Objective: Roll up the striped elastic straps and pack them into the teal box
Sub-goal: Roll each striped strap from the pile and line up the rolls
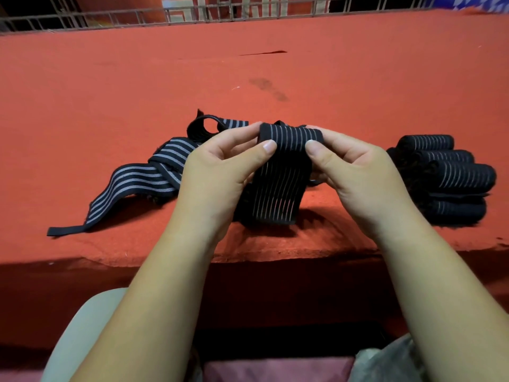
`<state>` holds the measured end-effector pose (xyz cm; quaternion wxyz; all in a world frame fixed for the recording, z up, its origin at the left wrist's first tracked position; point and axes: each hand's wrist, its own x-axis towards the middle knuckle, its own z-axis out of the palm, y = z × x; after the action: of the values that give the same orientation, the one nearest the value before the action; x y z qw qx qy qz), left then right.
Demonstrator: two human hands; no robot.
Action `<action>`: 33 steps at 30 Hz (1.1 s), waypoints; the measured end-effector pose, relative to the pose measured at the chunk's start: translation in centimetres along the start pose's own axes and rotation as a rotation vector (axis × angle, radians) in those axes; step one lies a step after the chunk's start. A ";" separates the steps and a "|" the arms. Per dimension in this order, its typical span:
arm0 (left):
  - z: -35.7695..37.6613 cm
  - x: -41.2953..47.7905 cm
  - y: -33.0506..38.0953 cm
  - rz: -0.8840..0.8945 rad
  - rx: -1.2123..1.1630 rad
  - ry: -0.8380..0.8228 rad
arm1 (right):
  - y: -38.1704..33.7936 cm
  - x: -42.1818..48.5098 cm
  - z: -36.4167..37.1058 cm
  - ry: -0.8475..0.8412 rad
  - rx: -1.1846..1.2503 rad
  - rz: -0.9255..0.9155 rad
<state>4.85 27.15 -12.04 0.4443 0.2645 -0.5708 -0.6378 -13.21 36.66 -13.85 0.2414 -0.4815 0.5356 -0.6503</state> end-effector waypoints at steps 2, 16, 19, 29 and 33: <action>-0.3 0.1 0.1 -0.023 0.015 0.001 | 0.0 -0.1 0.2 -0.017 0.009 -0.020; -1.3 0.4 0.0 -0.058 0.188 -0.100 | 0.1 0.2 -0.2 -0.032 0.032 -0.011; -1.4 0.3 0.0 0.004 0.218 -0.075 | 0.2 0.1 0.1 -0.009 0.053 0.027; -0.4 -0.1 -0.2 0.123 0.464 -0.013 | 0.2 0.0 0.0 -0.047 -0.099 -0.003; -0.1 -0.5 0.3 0.062 0.462 -0.009 | 0.5 0.2 -0.2 -0.029 -0.059 0.004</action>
<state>5.24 27.52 -11.84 0.3888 0.3388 -0.7113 -0.4775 -13.59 36.43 -14.21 0.2359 -0.4968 0.5520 -0.6268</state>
